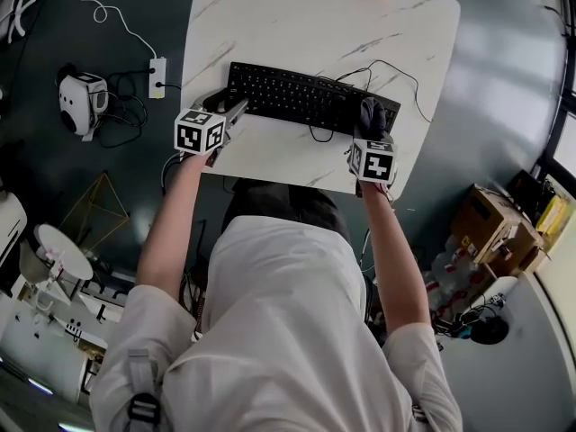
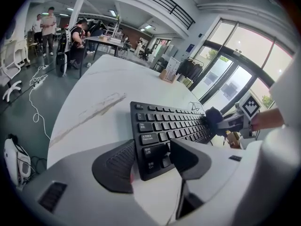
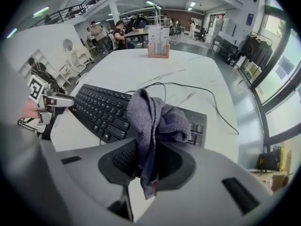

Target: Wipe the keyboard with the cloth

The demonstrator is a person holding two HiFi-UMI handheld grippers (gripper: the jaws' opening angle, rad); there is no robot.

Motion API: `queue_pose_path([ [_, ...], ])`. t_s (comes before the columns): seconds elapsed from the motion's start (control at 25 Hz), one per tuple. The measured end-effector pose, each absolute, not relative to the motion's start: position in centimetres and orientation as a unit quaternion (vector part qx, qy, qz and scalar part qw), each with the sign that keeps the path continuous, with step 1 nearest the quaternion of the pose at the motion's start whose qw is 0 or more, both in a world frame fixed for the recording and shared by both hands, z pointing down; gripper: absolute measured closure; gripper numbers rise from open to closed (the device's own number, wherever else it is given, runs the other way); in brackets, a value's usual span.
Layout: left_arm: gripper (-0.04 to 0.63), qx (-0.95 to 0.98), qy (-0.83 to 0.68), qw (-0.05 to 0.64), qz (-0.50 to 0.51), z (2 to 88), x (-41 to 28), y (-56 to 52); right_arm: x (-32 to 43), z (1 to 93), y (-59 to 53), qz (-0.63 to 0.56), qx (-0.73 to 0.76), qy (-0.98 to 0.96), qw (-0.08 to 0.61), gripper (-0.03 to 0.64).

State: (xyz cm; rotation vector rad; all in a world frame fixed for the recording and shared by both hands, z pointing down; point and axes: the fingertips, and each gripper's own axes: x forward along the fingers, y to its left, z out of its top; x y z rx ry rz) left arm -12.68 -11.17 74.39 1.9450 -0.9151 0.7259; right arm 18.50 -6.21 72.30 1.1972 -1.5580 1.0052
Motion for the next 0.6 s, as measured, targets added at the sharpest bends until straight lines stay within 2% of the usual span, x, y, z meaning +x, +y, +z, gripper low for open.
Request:
queue_pose_path([
  [0.6,0.35,0.786,-0.347,0.452,0.238,74.1,-12.7,-11.2,-0.7,72.3,-8.1,0.411,0.422,-0.713,0.38,0.52],
])
